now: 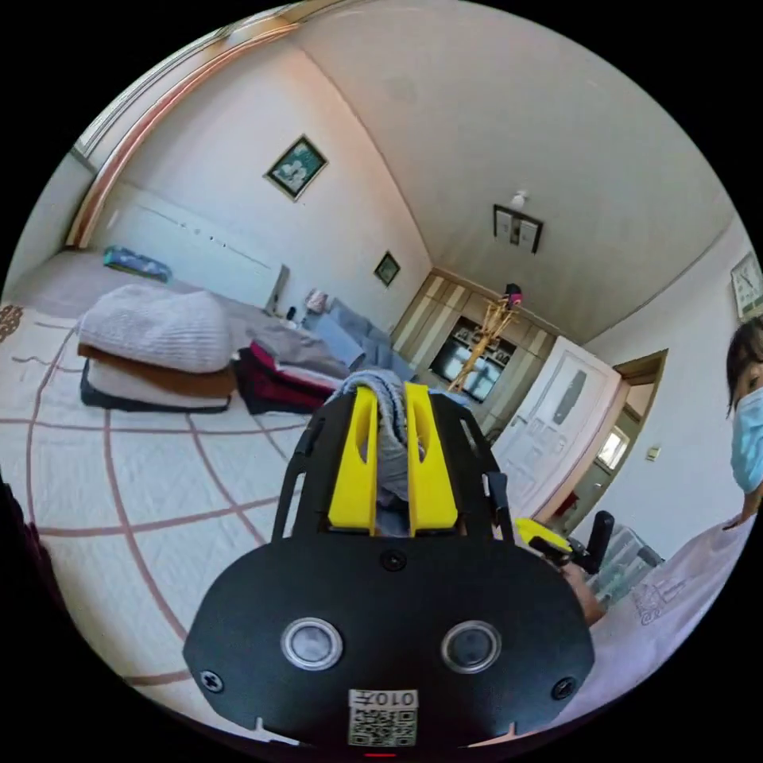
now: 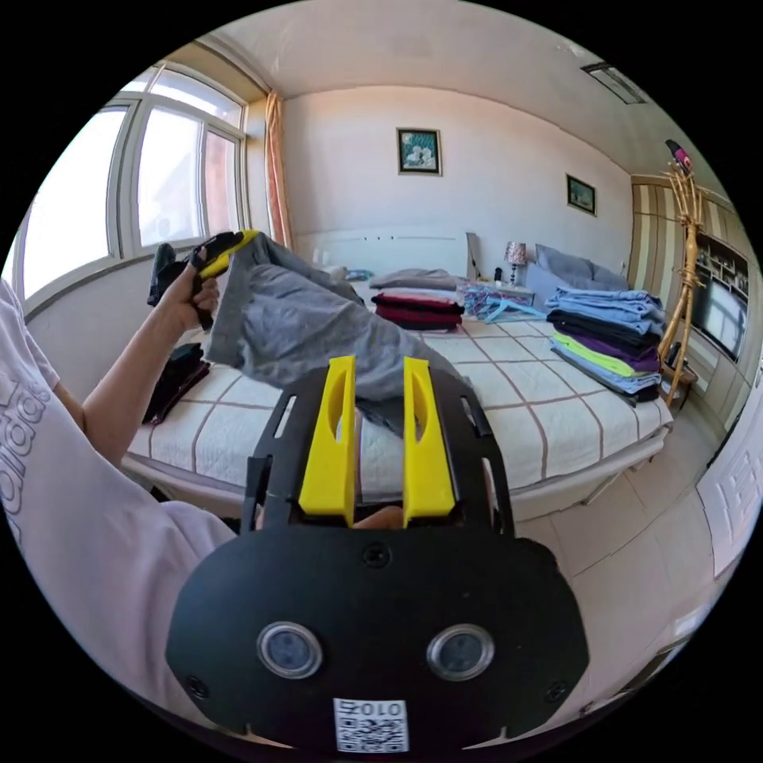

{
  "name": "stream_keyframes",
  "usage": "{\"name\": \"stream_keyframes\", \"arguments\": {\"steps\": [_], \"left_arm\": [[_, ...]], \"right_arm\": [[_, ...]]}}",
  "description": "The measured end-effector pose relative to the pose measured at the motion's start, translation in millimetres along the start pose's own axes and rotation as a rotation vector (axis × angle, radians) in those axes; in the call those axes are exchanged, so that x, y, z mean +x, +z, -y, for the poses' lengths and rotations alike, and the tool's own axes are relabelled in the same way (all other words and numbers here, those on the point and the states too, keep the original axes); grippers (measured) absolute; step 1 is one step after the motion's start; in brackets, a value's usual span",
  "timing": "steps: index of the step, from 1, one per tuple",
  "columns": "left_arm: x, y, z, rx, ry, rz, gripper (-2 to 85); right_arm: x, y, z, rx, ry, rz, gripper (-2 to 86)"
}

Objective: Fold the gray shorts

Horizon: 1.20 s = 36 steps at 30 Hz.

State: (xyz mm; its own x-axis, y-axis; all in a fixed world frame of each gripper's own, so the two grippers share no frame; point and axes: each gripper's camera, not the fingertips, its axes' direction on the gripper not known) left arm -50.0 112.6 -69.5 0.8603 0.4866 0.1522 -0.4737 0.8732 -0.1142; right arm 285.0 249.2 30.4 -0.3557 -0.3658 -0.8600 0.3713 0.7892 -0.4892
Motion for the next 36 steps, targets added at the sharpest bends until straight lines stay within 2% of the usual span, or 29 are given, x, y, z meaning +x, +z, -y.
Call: {"name": "stream_keyframes", "arguments": {"steps": [2, 4, 6, 9, 11, 14, 15, 19, 23, 25, 28, 32, 36], "left_arm": [[-34, 23, -43, -0.221, -0.001, 0.194, 8.9], [-50, 32, -71, -0.385, -0.043, 0.183, 9.8], [-51, 24, -92, -0.385, -0.046, 0.105, 10.4], [-21, -1, -110, -0.312, 0.073, 0.142, 10.9], [30, -9, -118, -0.303, 0.318, 0.268, 11.6], [77, -5, -131, -0.292, 0.539, 0.472, 12.1], [83, -3, -133, -0.301, 0.572, 0.485, 12.1], [125, 38, -154, -0.457, 0.84, 0.404, 12.3], [147, 99, -181, -0.595, 0.984, 0.321, 12.3], [151, 122, -187, -0.65, 1.02, 0.318, 11.8], [150, 143, -180, -0.64, 1.007, 0.389, 10.1], [142, 155, -150, -0.685, 0.965, 0.343, 7.9], [139, 133, -91, -0.523, 0.777, 0.224, 7.0]], "right_arm": [[-3, 9, 4, -0.021, -0.005, 0.047, 10.7], [-9, 12, 9, -0.011, -0.026, 0.066, 10.9], [-20, 17, 17, -0.021, -0.081, 0.062, 11.1], [-29, 26, 28, -0.037, -0.111, 0.084, 11.2], [-33, 30, 35, -0.032, -0.107, 0.111, 11.2], [-42, 33, 47, -0.018, -0.116, 0.145, 11.2], [-47, 33, 52, -0.014, -0.13, 0.15, 11.2], [-58, 29, 62, -0.006, -0.16, 0.152, 11.2], [-64, 23, 68, -0.008, -0.17, 0.137, 11.2], [-64, 18, 69, -0.004, -0.17, 0.124, 11.1], [-62, 9, 71, 0.001, -0.165, 0.095, 10.9], [-50, 5, 70, 0.014, -0.11, 0.073, 10.2], [-39, 11, 72, -0.007, -0.039, 0.073, 10.3]]}}
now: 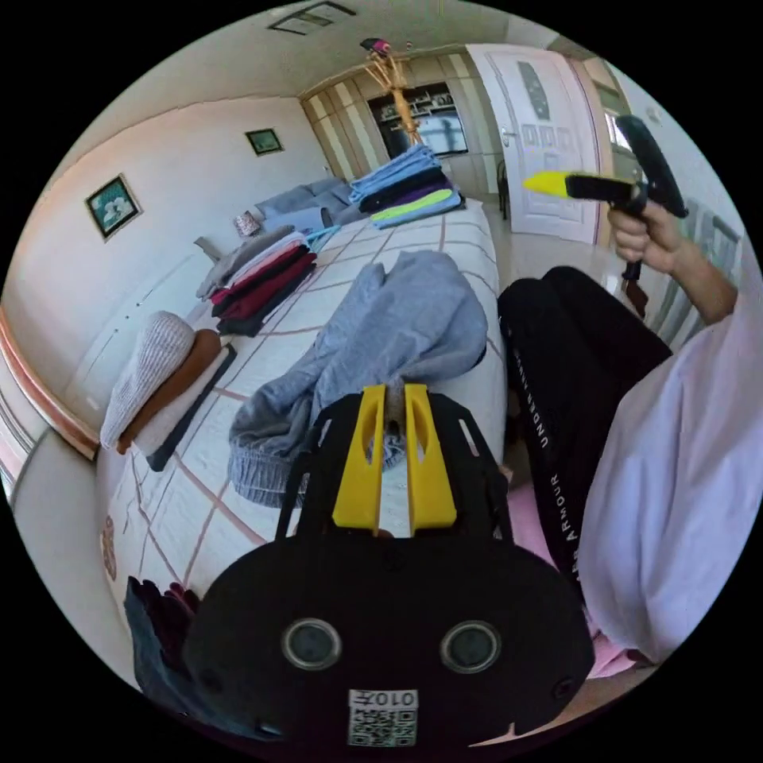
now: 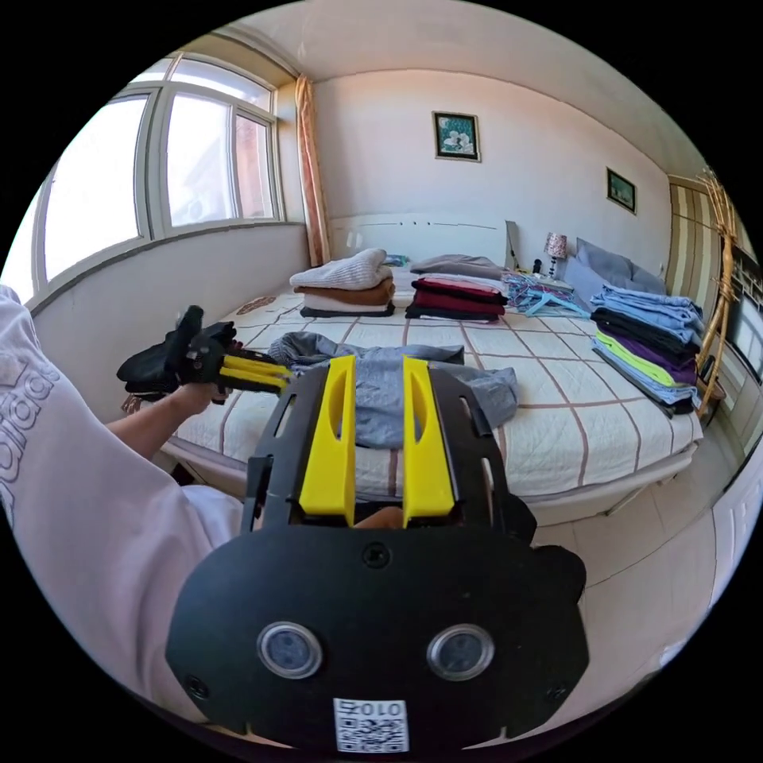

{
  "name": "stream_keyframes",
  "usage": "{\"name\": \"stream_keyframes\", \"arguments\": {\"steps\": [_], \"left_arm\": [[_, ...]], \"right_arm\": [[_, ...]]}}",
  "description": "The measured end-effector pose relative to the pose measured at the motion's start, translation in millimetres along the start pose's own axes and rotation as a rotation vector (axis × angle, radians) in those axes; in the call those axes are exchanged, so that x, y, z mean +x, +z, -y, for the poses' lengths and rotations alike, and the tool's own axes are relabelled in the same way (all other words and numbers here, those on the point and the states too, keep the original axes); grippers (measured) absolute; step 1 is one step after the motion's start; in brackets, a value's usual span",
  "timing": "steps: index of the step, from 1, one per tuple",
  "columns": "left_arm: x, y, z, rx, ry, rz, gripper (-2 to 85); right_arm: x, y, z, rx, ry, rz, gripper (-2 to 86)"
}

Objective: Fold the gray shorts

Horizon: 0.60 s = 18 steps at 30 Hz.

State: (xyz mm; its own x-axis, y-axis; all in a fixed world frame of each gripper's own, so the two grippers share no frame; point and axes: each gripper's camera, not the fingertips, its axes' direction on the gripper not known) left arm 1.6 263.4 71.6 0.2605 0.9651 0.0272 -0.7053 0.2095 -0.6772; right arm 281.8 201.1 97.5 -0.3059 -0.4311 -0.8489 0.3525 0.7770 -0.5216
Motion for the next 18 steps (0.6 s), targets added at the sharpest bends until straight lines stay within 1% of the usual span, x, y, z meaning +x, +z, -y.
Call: {"name": "stream_keyframes", "arguments": {"steps": [2, 5, 8, 10, 18], "left_arm": [[-35, -31, 11, 0.108, -0.152, -0.054, 6.7], [-64, -64, 22, 0.193, -0.239, -0.082, 6.3], [-80, -84, 35, 0.202, -0.255, -0.082, 6.0], [-84, -91, 43, 0.196, -0.251, -0.079, 6.0], [-89, -128, 57, 0.329, -0.178, -0.099, 5.8]], "right_arm": [[2, 4, 0, -0.007, 0.016, -0.02, 10.9], [2, 14, -1, -0.029, 0.033, -0.034, 11.6], [1, 29, -1, -0.079, 0.055, -0.016, 11.9], [-4, 39, 0, -0.107, 0.052, -0.042, 12.2], [-44, 81, 9, -0.14, -0.089, -0.277, 13.5]]}}
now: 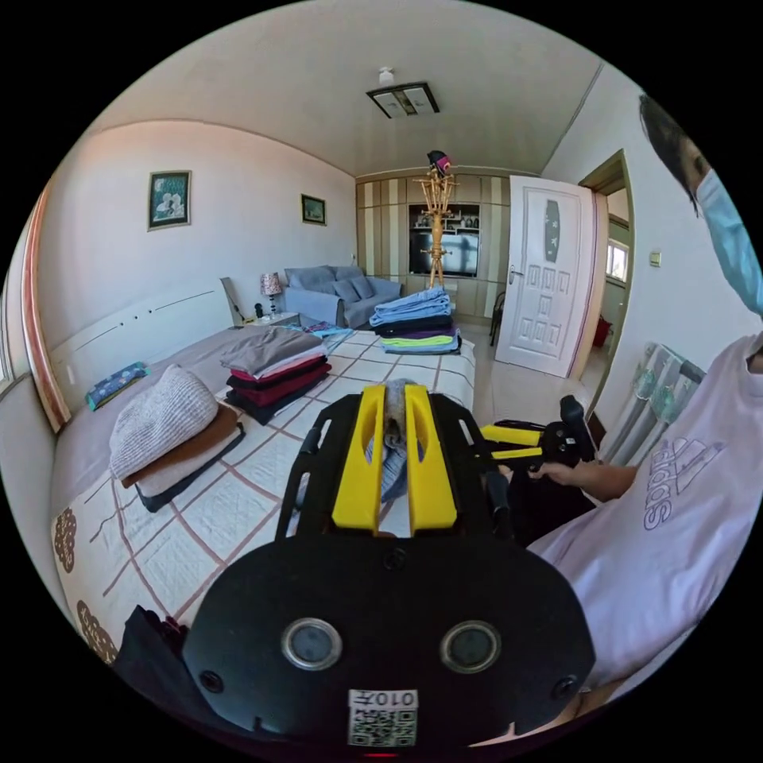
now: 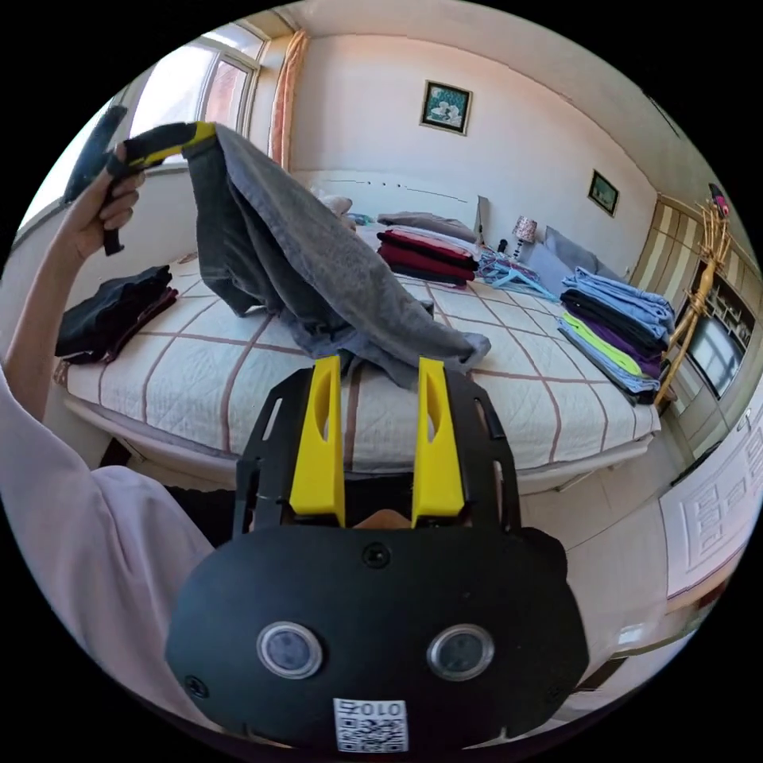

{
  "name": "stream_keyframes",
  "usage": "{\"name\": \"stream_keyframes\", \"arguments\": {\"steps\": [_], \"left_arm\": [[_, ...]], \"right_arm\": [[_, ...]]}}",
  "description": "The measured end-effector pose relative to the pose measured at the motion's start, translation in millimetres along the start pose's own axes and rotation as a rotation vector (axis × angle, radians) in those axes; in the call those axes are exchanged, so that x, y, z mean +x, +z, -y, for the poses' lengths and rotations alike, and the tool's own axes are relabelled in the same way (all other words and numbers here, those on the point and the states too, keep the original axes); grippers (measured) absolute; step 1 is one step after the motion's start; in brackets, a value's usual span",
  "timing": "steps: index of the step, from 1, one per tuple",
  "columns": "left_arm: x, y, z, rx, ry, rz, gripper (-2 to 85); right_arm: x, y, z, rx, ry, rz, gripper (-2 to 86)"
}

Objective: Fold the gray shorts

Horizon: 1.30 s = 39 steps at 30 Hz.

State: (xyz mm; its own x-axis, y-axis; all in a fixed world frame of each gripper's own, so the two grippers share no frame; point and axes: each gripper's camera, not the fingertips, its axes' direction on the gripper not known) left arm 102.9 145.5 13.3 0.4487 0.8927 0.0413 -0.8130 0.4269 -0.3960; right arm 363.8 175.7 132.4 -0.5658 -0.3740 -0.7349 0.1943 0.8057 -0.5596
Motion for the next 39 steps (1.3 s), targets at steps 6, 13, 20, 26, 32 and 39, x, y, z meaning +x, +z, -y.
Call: {"name": "stream_keyframes", "arguments": {"steps": [6, 13, 20, 26, 32, 39], "left_arm": [[-13, -28, 2, 0.019, 0.005, -0.031, 5.5], [-29, -63, 5, 0.06, 0.029, -0.003, 5.3], [-96, -122, -4, 0.172, -0.092, 0.077, 4.9], [-170, -132, -19, 0.135, -0.267, 0.117, 4.3], [-196, -125, -45, 0.091, -0.345, 0.058, 4.1], [-225, -133, -40, 0.048, -0.34, 0.056, 4.4]], "right_arm": [[-8, 43, 20, -0.032, -0.044, -0.117, 13.5], [-9, 92, 55, -0.022, -0.065, -0.169, 12.1], [56, 58, 77, 0.073, -0.043, -0.001, 3.0], [67, 52, 74, -0.068, -0.257, 0.281, 1.5], [61, 57, 35, -0.13, -0.306, 0.334, 1.3], [74, 36, 16, -0.092, -0.383, 0.419, 1.2]]}}
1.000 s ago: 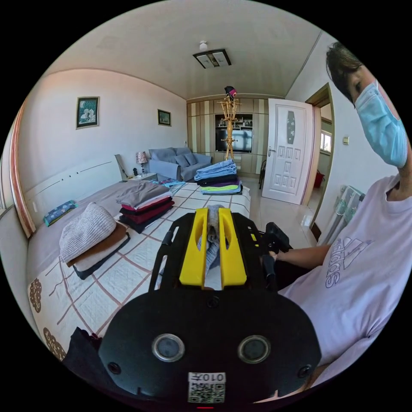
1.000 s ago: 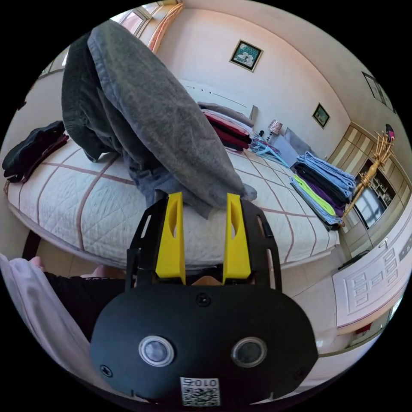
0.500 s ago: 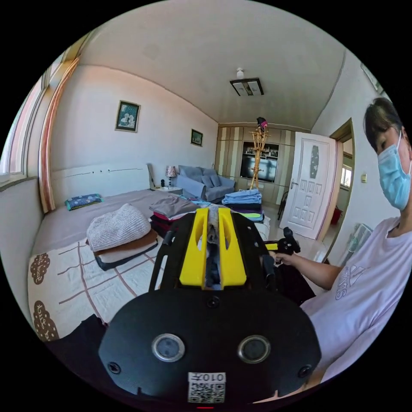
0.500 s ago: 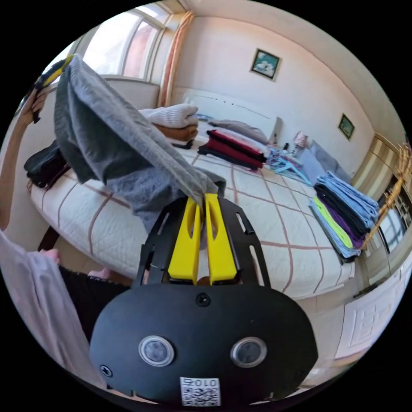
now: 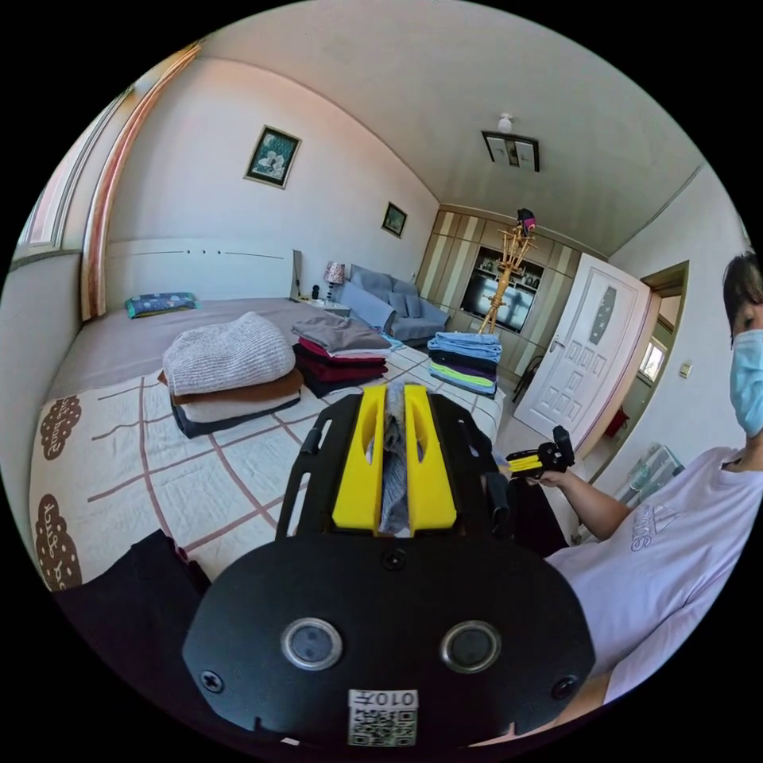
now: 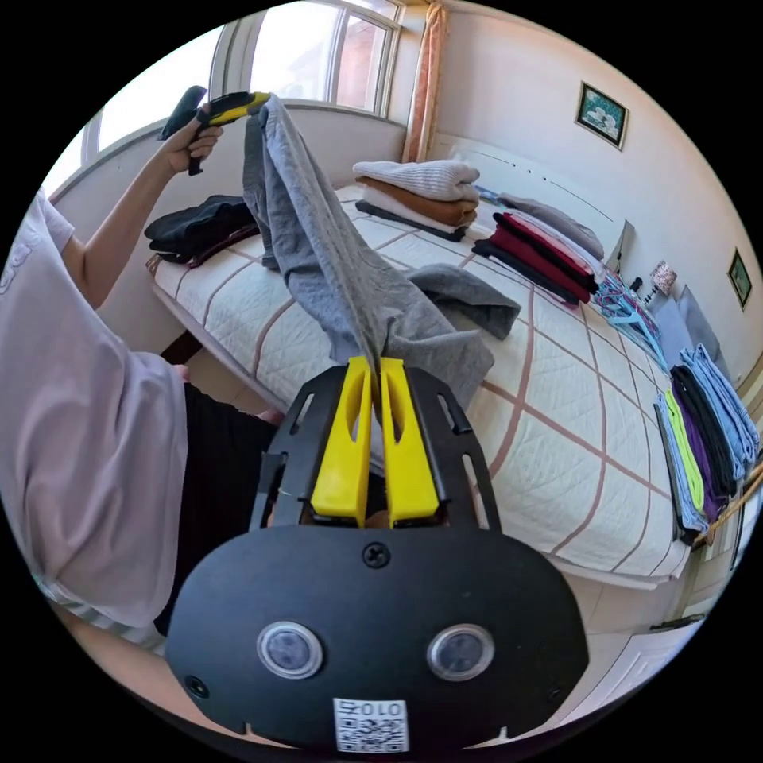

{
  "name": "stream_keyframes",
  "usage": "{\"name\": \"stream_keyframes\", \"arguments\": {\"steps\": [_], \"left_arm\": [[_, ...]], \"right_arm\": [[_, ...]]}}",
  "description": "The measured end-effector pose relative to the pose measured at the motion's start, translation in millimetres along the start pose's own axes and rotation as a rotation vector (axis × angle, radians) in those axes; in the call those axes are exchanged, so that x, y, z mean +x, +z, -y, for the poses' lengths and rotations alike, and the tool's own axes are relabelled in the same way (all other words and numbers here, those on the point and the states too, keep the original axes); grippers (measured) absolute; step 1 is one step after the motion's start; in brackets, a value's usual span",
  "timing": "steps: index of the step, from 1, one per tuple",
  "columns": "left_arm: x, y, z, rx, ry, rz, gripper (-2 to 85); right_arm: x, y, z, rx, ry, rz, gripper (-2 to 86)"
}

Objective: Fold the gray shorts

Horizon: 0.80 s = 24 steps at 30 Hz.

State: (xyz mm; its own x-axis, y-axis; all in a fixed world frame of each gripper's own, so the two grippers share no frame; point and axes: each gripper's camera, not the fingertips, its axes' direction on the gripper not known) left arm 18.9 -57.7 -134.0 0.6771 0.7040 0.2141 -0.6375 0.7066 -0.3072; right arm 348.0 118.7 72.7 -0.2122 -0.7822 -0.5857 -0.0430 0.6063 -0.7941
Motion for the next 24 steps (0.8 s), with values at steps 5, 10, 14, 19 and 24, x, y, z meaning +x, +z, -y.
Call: {"name": "stream_keyframes", "arguments": {"steps": [5, 10, 14, 19, 24], "left_arm": [[-22, 4, 19, -0.023, -0.034, -0.033, 4.2], [-36, 9, 25, -0.032, -0.07, -0.067, 4.4], [-42, 11, 27, -0.042, -0.091, -0.086, 4.4], [-29, 6, 45, -0.057, -0.025, -0.121, 4.0], [-9, -1, 72, -0.028, 0.042, -0.127, 3.5]], "right_arm": [[11, -37, -10, 0.041, -0.016, 0.067, 1.3], [9, -69, -29, 0.085, -0.032, 0.144, 1.4], [-13, -77, -51, 0.103, -0.066, 0.163, 1.7], [-36, -78, -70, 0.098, -0.067, 0.14, 1.8], [-52, -87, -77, 0.138, 0.106, -0.125, 1.4]]}}
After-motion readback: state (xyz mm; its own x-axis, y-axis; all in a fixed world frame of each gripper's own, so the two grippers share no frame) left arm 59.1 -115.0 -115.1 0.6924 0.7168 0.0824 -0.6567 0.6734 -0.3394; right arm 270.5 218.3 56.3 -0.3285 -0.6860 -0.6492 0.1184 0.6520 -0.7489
